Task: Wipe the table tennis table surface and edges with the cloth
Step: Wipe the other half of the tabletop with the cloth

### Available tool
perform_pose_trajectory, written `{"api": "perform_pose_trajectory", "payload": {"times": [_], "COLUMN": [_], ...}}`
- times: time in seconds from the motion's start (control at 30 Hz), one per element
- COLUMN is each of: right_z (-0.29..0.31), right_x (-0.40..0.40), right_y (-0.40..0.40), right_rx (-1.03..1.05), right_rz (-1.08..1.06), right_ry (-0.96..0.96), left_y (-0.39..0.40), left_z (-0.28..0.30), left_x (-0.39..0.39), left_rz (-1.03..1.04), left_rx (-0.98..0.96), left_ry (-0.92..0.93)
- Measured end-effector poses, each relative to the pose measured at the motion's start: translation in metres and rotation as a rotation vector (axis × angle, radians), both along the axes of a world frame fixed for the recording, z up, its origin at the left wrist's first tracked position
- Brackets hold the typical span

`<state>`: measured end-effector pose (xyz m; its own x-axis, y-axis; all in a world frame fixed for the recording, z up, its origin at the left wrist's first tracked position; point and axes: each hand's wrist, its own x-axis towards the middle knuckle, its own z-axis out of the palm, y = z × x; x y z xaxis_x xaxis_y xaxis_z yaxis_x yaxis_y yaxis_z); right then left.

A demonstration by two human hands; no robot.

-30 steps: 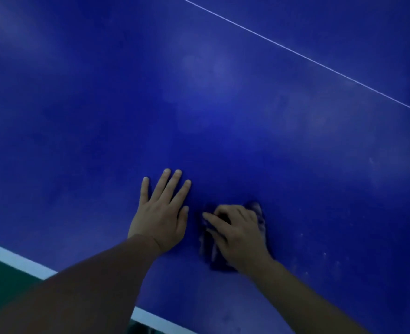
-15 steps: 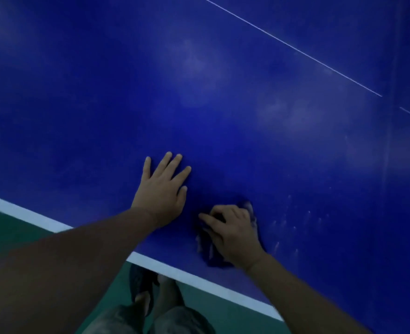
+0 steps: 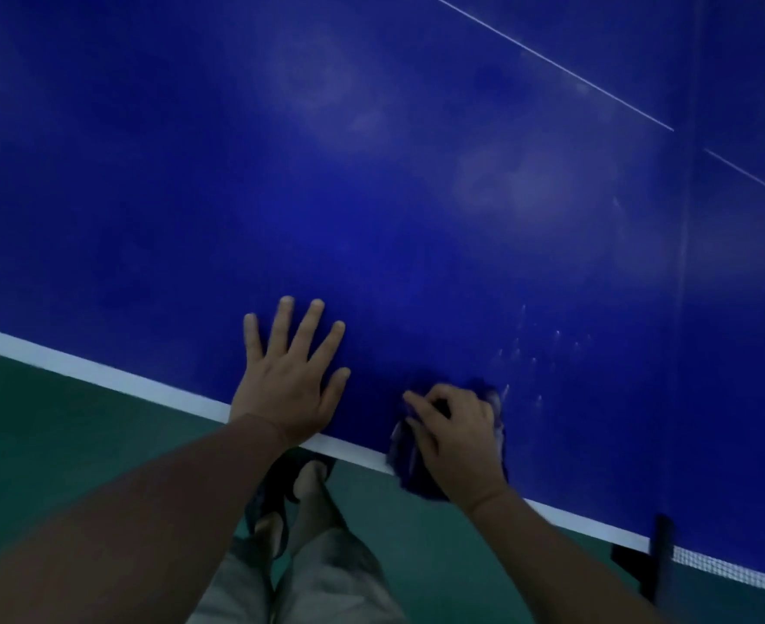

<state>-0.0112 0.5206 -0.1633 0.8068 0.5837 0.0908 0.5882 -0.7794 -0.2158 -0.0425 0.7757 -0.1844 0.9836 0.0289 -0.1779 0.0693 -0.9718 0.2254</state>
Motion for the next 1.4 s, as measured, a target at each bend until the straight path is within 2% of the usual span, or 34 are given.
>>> {"api": "perform_pose_trajectory", "payload": {"times": [0.13, 0.23, 0.3, 0.47, 0.53, 0.63, 0.73, 0.8, 0.93, 1.0, 1.07, 1.13, 1.17, 1.23, 1.27, 1.3, 1.4], "right_z": [0.001, -0.006, -0.007, -0.008, -0.012, -0.014, -0.012, -0.010, 0.000, 0.005, 0.008, 0.006, 0.003, -0.003, -0.001, 0.001, 0.011], "right_x": [0.023, -0.002, -0.015, -0.017, -0.016, -0.005, 0.040, 0.089, 0.168, 0.162, 0.128, 0.088, 0.071, 0.072, 0.094, 0.119, 0.200], "right_y": [0.034, 0.066, 0.052, -0.031, -0.043, -0.040, -0.036, -0.038, -0.077, -0.097, -0.097, -0.087, -0.081, -0.071, -0.066, -0.059, -0.054], "right_rx": [0.008, 0.047, 0.041, -0.006, -0.009, -0.002, 0.019, 0.019, -0.019, 0.007, 0.084, 0.111, 0.107, 0.056, 0.056, 0.077, 0.122], "right_rz": [-0.302, -0.149, -0.079, -0.205, -0.184, -0.064, 0.087, 0.046, -0.272, -0.285, -0.283, -0.176, -0.057, 0.190, 0.237, 0.217, -0.033], "right_ry": [-0.020, -0.035, -0.058, -0.103, -0.089, -0.072, -0.106, -0.104, -0.072, -0.077, 0.033, 0.118, 0.164, 0.050, 0.008, 0.001, 0.042], "left_y": [-0.001, -0.002, -0.003, -0.009, -0.021, -0.050, -0.080, -0.096, -0.125, -0.135, -0.140, -0.141, -0.140, -0.140, -0.140, -0.141, -0.143], "left_z": [-0.002, -0.001, -0.001, 0.006, 0.012, 0.017, 0.015, 0.012, 0.008, 0.006, 0.003, 0.000, -0.002, -0.003, -0.003, -0.003, -0.002], "left_x": [0.000, 0.001, 0.003, 0.008, 0.016, 0.031, 0.048, 0.062, 0.092, 0.104, 0.108, 0.109, 0.108, 0.106, 0.106, 0.106, 0.109], "left_rz": [-0.187, -0.177, -0.167, -0.115, -0.036, 0.047, 0.063, 0.078, 0.126, 0.150, 0.173, 0.183, 0.187, 0.197, 0.195, 0.192, 0.204], "left_rx": [0.005, 0.030, 0.044, 0.029, -0.005, -0.052, -0.067, -0.074, -0.071, -0.081, -0.065, -0.051, -0.046, -0.035, -0.036, -0.034, -0.001], "left_ry": [-0.024, -0.019, -0.025, -0.016, -0.016, -0.007, -0.003, -0.021, -0.016, -0.001, 0.011, 0.004, -0.005, -0.023, -0.027, -0.028, -0.035]}}
